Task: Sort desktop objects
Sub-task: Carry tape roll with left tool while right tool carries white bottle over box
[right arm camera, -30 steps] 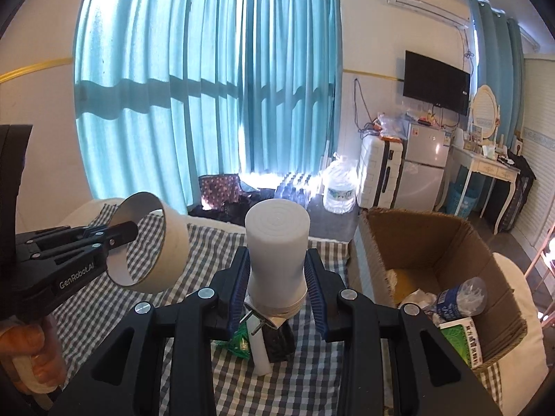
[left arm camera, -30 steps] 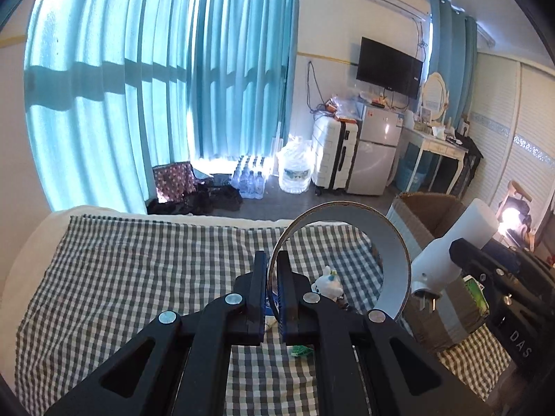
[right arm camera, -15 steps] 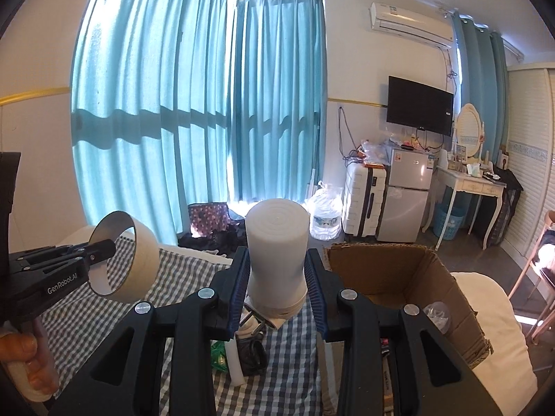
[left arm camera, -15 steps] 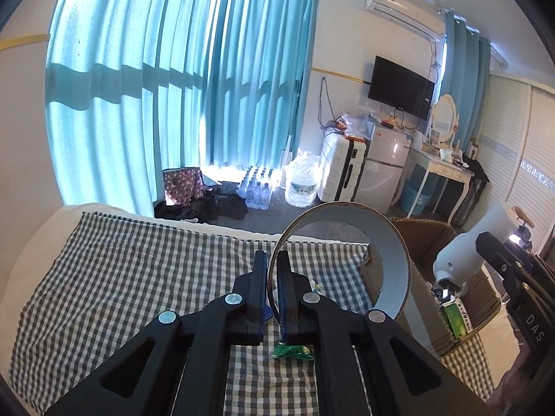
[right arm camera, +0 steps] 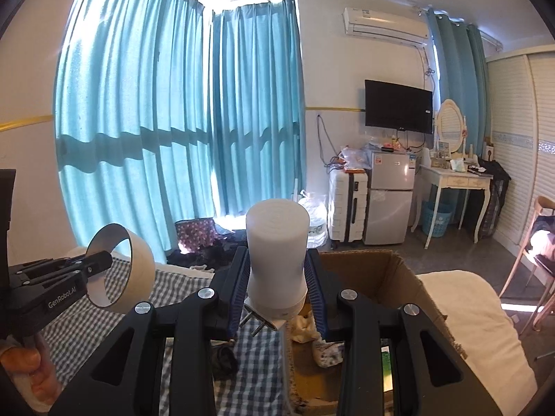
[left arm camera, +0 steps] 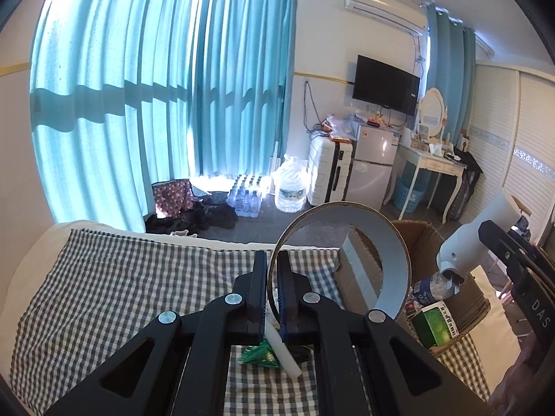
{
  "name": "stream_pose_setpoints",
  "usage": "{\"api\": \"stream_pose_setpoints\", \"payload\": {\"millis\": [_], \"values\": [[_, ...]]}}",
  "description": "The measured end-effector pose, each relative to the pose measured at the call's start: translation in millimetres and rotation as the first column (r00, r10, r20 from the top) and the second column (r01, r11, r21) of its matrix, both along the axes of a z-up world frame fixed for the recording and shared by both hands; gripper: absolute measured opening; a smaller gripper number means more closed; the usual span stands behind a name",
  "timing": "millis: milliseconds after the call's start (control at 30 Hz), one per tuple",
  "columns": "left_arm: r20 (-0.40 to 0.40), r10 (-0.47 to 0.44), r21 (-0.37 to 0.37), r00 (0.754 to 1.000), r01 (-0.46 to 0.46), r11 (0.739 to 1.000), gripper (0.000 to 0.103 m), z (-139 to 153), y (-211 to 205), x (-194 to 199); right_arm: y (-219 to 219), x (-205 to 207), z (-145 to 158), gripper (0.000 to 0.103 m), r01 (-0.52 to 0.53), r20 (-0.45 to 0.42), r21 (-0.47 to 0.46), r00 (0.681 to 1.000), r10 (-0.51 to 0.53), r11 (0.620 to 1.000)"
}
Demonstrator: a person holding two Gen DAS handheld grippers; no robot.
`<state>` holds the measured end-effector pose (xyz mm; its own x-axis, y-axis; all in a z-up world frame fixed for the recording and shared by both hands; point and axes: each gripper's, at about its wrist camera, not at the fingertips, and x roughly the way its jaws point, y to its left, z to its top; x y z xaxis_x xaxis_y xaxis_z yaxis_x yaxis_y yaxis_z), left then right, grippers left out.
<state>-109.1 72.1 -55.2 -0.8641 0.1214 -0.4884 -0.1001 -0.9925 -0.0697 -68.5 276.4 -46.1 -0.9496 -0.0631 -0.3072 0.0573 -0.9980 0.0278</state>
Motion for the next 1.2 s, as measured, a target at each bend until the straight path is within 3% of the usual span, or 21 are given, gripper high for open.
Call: {"api": "stream_pose_setpoints", "payload": {"millis": [300, 400, 600, 867, 1200], "values": [[0.005, -0.081, -0.004, 0.997, 0.081, 0.997, 0.005, 4.6, 58.2, -9.3, 39.9, 1.1, 7.4, 0.032, 0.046, -0.014, -0.016, 0.999, -0.047, 0.999], [0.004, -0.111, -0.011, 0.994, 0.111, 0.994, 0.005, 7.0, 80.6, -14.5, 60.8, -3.5, 6.4, 0.032, 0.054, 0.004, -0.062, 0.999, -0.054, 0.997], [0.004, -0.150, -0.017, 0.989, 0.150, 0.989, 0.005, 9.7, 120.5, -31.7, 98.2, -9.9, -2.2, 0.032, 0.099, 0.028, -0.063, 0.995, -0.097, 0.993], [0.036, -0.198, -0.027, 0.979, 0.199, 0.980, 0.005, -9.0, 166.7, -54.9, 130.1, -20.3, -12.6, 0.032, 0.094, 0.054, -0.084, 0.995, -0.089, 0.992], [0.110, -0.234, -0.046, 0.966, 0.241, 0.970, 0.005, -40.0, 214.1, -100.1, 155.5, -56.8, -56.9, 0.032, 0.122, 0.171, -0.097, 0.980, -0.104, 0.988]]}}
